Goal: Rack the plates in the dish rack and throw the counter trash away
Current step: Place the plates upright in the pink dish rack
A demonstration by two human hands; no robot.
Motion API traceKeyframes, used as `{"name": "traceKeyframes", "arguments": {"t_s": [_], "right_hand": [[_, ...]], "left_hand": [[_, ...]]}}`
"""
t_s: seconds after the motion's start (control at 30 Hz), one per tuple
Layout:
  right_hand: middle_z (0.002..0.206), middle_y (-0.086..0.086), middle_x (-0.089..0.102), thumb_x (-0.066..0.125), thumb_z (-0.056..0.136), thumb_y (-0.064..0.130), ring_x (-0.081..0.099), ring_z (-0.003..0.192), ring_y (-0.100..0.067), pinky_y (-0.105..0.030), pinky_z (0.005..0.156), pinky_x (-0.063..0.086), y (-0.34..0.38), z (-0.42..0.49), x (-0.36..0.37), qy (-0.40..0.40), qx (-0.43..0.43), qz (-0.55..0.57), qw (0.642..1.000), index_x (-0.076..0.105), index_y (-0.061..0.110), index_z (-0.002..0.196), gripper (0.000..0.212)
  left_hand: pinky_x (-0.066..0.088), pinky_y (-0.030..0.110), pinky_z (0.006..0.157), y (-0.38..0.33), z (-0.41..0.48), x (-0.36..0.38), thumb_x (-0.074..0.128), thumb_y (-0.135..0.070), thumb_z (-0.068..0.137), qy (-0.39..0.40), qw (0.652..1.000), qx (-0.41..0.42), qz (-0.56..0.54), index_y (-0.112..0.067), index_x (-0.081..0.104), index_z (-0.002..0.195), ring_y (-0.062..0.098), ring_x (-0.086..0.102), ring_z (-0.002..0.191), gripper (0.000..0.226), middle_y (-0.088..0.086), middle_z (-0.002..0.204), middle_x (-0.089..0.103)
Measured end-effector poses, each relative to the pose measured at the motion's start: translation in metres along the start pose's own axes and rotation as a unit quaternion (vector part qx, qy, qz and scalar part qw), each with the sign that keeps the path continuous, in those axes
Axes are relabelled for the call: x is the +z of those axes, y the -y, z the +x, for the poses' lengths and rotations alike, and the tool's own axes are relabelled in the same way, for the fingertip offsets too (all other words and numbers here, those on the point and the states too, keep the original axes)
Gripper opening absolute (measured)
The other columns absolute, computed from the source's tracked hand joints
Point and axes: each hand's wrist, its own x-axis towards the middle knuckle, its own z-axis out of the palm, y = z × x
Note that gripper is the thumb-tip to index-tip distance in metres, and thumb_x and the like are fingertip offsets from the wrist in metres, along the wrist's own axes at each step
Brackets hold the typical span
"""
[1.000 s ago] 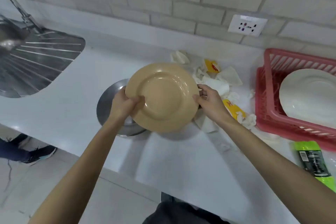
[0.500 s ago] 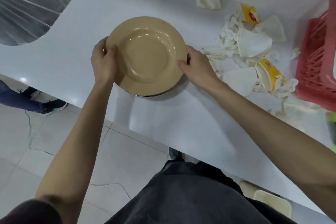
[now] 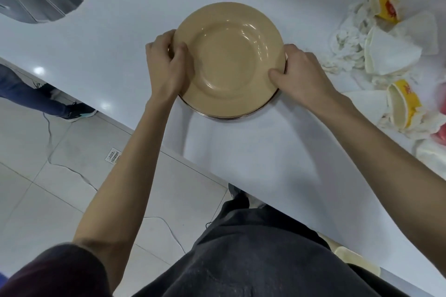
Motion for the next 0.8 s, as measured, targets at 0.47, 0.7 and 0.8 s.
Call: {"name": "traceKeyframes", "arguments": {"t_s": [0.47,0.7,0.8], "right_hand": [[0.118,-0.001,0.056,0.048,0.085,0.025,0.057,0.105,-0.020,-0.035,0.092,0.045,-0.013,-0.016,0.019,0.004,0.027,0.179,0.983,0.046,0.028,0.135,0.051],[0.117,-0.002,0.057,0.046,0.080,0.025,0.058,0.102,-0.017,-0.039,0.095,0.047,-0.018,-0.028,0.026,-0.024,0.062,0.247,0.967,0.046,0.036,0.134,0.055],[0.115,-0.001,0.058,0.045,0.081,0.023,0.056,0.103,-0.017,-0.042,0.098,0.046,-0.021,-0.031,0.027,-0.028,0.065,0.261,0.963,0.047,0.036,0.133,0.054]], "left_hand": [[0.049,0.017,0.089,0.000,-0.023,0.009,0.054,-0.013,0.087,-0.059,0.990,-0.031,-0.121,-0.018,0.070,0.119,-0.001,0.058,0.111,0.037,-0.010,0.121,0.064],[0.046,0.011,0.086,0.000,-0.045,0.017,0.054,-0.013,0.090,-0.086,0.983,-0.066,-0.149,-0.020,0.067,0.120,-0.001,0.058,0.110,0.034,-0.013,0.120,0.066],[0.047,0.014,0.090,0.000,-0.050,0.021,0.053,-0.012,0.090,-0.093,0.981,-0.067,-0.156,-0.020,0.067,0.120,-0.001,0.058,0.112,0.034,-0.012,0.120,0.066]]}}
